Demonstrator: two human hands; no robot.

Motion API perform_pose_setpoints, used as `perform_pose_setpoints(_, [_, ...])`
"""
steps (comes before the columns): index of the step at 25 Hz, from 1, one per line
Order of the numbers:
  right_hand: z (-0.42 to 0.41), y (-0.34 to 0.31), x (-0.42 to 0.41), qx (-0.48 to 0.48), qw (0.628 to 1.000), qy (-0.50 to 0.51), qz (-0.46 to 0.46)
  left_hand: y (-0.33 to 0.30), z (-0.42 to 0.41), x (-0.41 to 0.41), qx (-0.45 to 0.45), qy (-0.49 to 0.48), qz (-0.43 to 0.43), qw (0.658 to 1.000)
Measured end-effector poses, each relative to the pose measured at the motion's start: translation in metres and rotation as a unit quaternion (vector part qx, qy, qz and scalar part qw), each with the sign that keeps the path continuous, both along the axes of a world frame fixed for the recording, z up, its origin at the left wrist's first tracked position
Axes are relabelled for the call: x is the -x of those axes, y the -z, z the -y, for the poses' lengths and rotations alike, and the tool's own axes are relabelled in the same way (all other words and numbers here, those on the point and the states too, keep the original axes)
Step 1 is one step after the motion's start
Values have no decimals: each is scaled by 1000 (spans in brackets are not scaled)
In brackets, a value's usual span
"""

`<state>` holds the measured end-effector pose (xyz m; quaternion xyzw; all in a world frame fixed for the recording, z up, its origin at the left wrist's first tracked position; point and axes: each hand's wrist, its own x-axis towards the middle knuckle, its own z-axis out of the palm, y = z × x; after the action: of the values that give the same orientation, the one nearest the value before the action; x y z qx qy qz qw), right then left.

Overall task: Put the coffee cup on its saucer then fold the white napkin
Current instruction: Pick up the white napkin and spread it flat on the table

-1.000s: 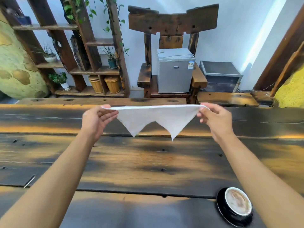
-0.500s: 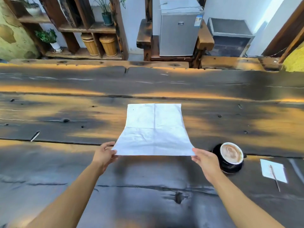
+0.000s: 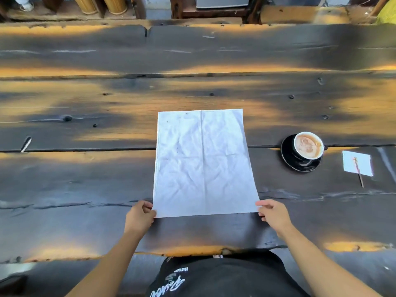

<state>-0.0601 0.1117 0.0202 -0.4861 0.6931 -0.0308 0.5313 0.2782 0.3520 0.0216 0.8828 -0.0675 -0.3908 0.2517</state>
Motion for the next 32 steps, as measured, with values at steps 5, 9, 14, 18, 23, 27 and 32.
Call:
perform_pose_setpoints(5, [-16,-5,1,53,989,-108,-86,9,-22,12,-52,123,77,988])
perform_pose_setpoints(9, [-14,-5,-15,126,971,-156,-129,10,-20,8,-71,145,150,976])
perform_pose_setpoints(14, [7,-1,-63,220,930,-258,-143,16,12,-13,-47,198,290,935])
perform_pose_setpoints(18, [28,1,-125,300,878,-349,-131,12,63,-29,0,244,338,909])
perform_pose_setpoints(23, [45,13,-218,360,827,-427,-66,23,143,-79,19,327,327,886])
perform_pose_setpoints(27, [55,28,-306,384,792,-473,-31,47,182,-122,34,412,350,841])
perform_pose_setpoints(32, [58,48,-375,402,764,-504,1,66,202,-151,70,433,367,820])
